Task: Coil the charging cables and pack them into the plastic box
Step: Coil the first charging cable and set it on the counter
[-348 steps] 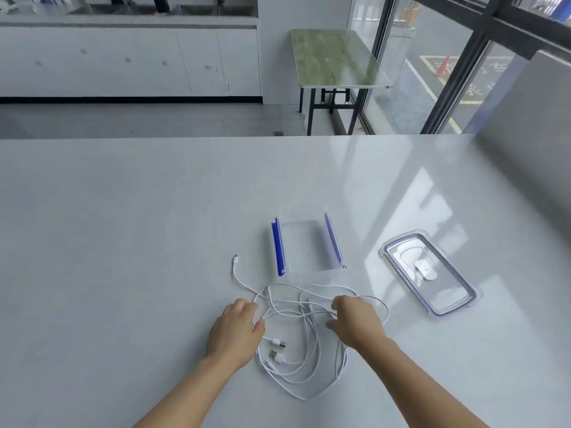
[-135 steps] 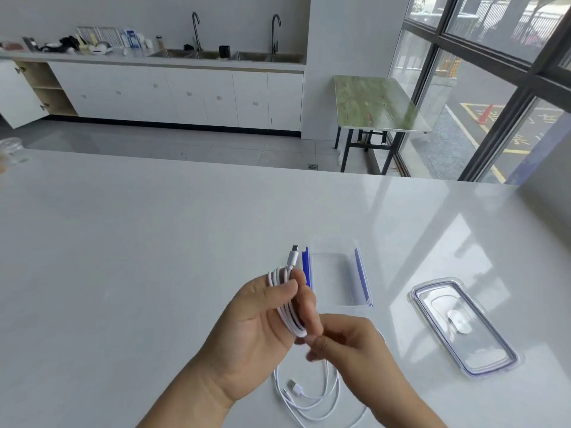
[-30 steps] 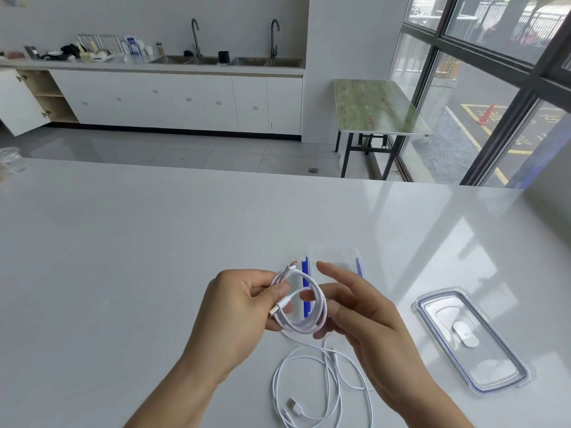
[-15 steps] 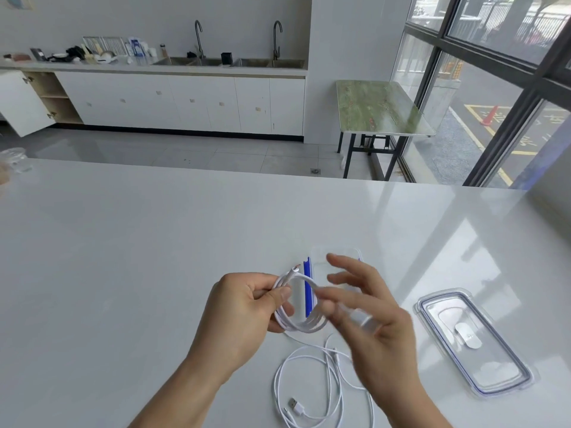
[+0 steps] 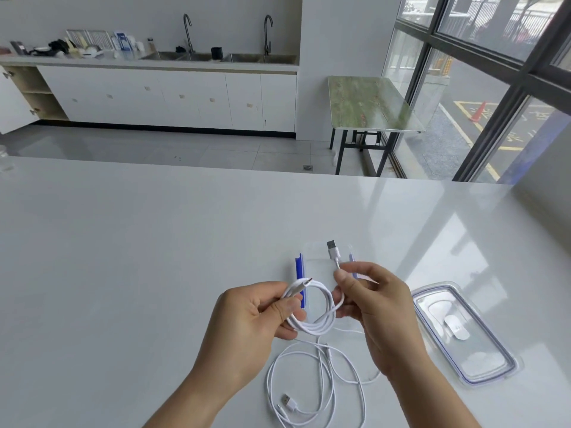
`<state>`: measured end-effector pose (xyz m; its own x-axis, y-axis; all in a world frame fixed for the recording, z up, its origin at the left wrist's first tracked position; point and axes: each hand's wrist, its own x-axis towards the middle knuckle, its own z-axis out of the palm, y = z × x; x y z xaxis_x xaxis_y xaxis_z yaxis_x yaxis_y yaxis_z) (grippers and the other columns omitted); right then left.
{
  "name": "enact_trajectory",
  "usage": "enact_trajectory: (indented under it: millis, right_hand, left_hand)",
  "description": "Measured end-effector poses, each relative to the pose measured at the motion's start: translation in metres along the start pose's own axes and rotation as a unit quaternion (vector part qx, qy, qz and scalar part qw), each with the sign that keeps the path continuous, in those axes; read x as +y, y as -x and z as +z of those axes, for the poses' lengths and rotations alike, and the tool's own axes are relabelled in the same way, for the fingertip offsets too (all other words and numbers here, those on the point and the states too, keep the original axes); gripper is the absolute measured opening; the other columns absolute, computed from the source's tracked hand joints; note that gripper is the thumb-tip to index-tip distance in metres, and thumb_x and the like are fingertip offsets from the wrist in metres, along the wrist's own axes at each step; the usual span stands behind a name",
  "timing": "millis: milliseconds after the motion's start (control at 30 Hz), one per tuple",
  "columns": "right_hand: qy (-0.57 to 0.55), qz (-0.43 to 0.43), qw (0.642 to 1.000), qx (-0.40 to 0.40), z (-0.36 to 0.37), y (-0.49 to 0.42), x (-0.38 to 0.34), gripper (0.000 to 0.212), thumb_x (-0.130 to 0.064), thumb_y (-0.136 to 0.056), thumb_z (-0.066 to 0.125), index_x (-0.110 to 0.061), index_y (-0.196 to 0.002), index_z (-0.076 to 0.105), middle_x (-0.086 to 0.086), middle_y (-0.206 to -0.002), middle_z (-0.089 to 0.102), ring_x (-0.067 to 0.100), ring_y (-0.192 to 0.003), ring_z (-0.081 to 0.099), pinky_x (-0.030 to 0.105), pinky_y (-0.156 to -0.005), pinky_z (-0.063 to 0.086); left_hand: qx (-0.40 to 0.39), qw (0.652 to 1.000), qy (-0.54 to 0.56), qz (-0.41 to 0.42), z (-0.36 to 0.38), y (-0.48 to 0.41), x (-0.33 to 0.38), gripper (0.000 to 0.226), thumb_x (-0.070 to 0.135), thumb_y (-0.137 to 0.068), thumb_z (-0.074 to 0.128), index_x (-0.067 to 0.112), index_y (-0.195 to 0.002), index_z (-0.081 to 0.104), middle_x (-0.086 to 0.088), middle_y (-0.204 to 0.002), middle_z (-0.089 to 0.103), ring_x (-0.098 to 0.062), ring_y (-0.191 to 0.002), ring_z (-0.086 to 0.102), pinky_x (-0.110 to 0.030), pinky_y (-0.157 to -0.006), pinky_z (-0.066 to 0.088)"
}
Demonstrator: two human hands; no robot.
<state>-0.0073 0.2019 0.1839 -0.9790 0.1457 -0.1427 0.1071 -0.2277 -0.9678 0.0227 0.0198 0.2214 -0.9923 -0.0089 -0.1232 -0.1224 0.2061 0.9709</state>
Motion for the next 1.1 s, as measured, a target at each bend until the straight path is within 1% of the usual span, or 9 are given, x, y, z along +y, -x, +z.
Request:
enact_trajectory:
  millis: [67, 200, 300, 433, 700, 800, 867, 967, 1100]
  right_hand:
    - [0.066, -0.016, 0.996, -0.057, -0.007, -0.004, -0.004, 0.009, -0.004, -0.089, 0.070, -0.005, -0.087, 0.079, 0.013, -0.059, 0.066, 0.024, -0.052, 0.056, 0.031, -0.052, 0.051]
    - [0.138, 0.025, 0.970, -0.198, -0.020, -0.006, -0.011, 0.016, -0.004, -0.092, 0.066, 0.001, -0.082, 0.077, 0.011, -0.061, 0.062, 0.024, -0.056, 0.055, 0.031, -0.051, 0.048]
    - [0.130, 0.028, 0.964, -0.232, -0.025, -0.006, -0.011, 0.019, -0.011, -0.090, 0.068, 0.006, -0.082, 0.073, 0.008, -0.062, 0.060, 0.023, -0.058, 0.053, 0.029, -0.052, 0.046]
    - [0.101, 0.014, 0.967, -0.235, -0.027, -0.006, -0.006, 0.021, -0.010, -0.092, 0.064, 0.009, -0.083, 0.067, 0.008, -0.063, 0.056, 0.021, -0.058, 0.049, 0.028, -0.051, 0.040]
    - [0.040, 0.032, 0.963, -0.266, -0.020, -0.005, -0.006, 0.017, -0.017, -0.088, 0.063, -0.004, -0.079, 0.070, 0.006, -0.063, 0.058, 0.015, -0.056, 0.049, 0.024, -0.049, 0.039]
    - [-0.027, 0.039, 0.970, -0.238, -0.005, 0.004, 0.000, 0.017, -0.019, -0.091, 0.065, -0.004, -0.087, 0.072, 0.012, -0.069, 0.065, 0.018, -0.058, 0.055, 0.026, -0.051, 0.043]
    - [-0.043, 0.039, 0.981, -0.186, 0.005, 0.012, 0.008, 0.025, -0.030, -0.095, 0.058, -0.011, -0.104, 0.073, 0.017, -0.074, 0.067, 0.022, -0.066, 0.061, 0.030, -0.061, 0.049]
    - [0.017, -0.037, 0.983, -0.179, 0.010, 0.024, 0.016, 0.031, -0.043, -0.094, 0.059, -0.025, -0.119, 0.068, 0.026, -0.088, 0.067, 0.025, -0.079, 0.064, 0.034, -0.076, 0.053]
    - [0.125, -0.130, 0.962, -0.207, 0.008, 0.026, 0.016, 0.032, -0.018, -0.081, 0.074, -0.033, -0.108, 0.066, 0.009, -0.085, 0.074, 0.021, -0.078, 0.068, 0.032, -0.074, 0.054]
  left_hand:
    - [-0.007, 1.000, -0.008, 0.001, -0.002, -0.001, 0.002, 0.026, 0.007, -0.092, 0.065, 0.021, -0.075, 0.078, -0.002, -0.071, 0.077, -0.020, -0.059, 0.072, -0.030, -0.066, 0.063]
    - [-0.019, 1.000, -0.002, -0.004, -0.006, -0.003, 0.005, 0.023, 0.007, -0.092, 0.065, 0.018, -0.077, 0.079, -0.002, -0.070, 0.077, -0.019, -0.056, 0.071, -0.028, -0.064, 0.062]
    - [-0.026, 0.999, 0.017, -0.004, -0.006, -0.003, 0.008, 0.018, 0.007, -0.091, 0.065, 0.013, -0.082, 0.079, -0.007, -0.070, 0.077, -0.020, -0.054, 0.070, -0.026, -0.058, 0.060]
    - [-0.028, 0.998, 0.056, 0.000, -0.004, -0.003, 0.008, 0.017, 0.007, -0.092, 0.064, 0.008, -0.082, 0.078, -0.012, -0.070, 0.076, -0.020, -0.054, 0.068, -0.030, -0.057, 0.060]
    - [-0.013, 0.998, 0.056, -0.003, 0.000, -0.002, 0.003, 0.020, 0.006, -0.092, 0.064, 0.010, -0.078, 0.079, -0.013, -0.068, 0.075, -0.022, -0.054, 0.065, -0.038, -0.059, 0.062]
    - [0.006, 1.000, 0.016, -0.017, 0.001, -0.003, -0.002, 0.019, 0.010, -0.091, 0.066, 0.017, -0.081, 0.080, -0.010, -0.067, 0.076, -0.024, -0.051, 0.067, -0.037, -0.059, 0.063]
    - [0.023, 0.999, -0.016, -0.019, 0.002, -0.001, -0.005, 0.020, 0.009, -0.091, 0.067, 0.020, -0.081, 0.080, -0.005, -0.065, 0.076, -0.023, -0.050, 0.068, -0.038, -0.060, 0.063]
    - [0.026, 0.999, -0.028, -0.037, 0.002, 0.001, -0.008, 0.021, 0.010, -0.091, 0.067, 0.022, -0.080, 0.080, -0.003, -0.065, 0.077, -0.025, -0.051, 0.068, -0.041, -0.062, 0.063]
    - [0.010, 0.998, -0.023, -0.053, 0.000, 0.000, -0.010, 0.018, 0.008, -0.089, 0.068, 0.017, -0.079, 0.080, -0.009, -0.066, 0.076, -0.023, -0.052, 0.066, -0.041, -0.060, 0.063]
